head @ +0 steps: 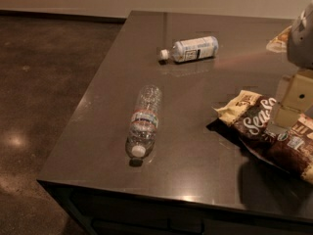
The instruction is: Pick blue plastic bottle
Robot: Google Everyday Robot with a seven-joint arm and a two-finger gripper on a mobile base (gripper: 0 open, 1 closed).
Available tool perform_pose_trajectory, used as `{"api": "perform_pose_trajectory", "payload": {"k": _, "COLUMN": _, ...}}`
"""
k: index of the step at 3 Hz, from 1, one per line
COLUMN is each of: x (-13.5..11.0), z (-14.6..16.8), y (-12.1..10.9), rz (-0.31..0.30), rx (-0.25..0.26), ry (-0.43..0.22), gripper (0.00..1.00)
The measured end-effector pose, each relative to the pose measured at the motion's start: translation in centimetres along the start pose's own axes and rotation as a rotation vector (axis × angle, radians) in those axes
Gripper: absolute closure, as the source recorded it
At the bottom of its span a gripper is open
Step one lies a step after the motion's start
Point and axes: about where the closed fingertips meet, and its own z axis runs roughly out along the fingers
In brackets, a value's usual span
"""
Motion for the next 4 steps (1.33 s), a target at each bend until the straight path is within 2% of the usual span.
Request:
{"api": "perform_pose_trajectory", "payload": {"k": 1, "x": -0.4, "z": 0.1, "y": -0.6, "rz": -0.009, "rx": 0.007, "ry": -0.014, "gripper": 0.00}}
{"api": "perform_pose_trajectory", "payload": {"k": 2, "x": -1.4, "z": 1.7, "y": -3.1, "rz": -0.043, "rx": 0.018, "ry": -0.029, "gripper": 0.00}}
{"api": "perform_pose_trajectory", "payload": {"k": 4, "x": -3.5, "z": 6.4, "y": -9.7, "rz": -0.100, "rx": 0.004, "ry": -0.071, "gripper": 0.00}}
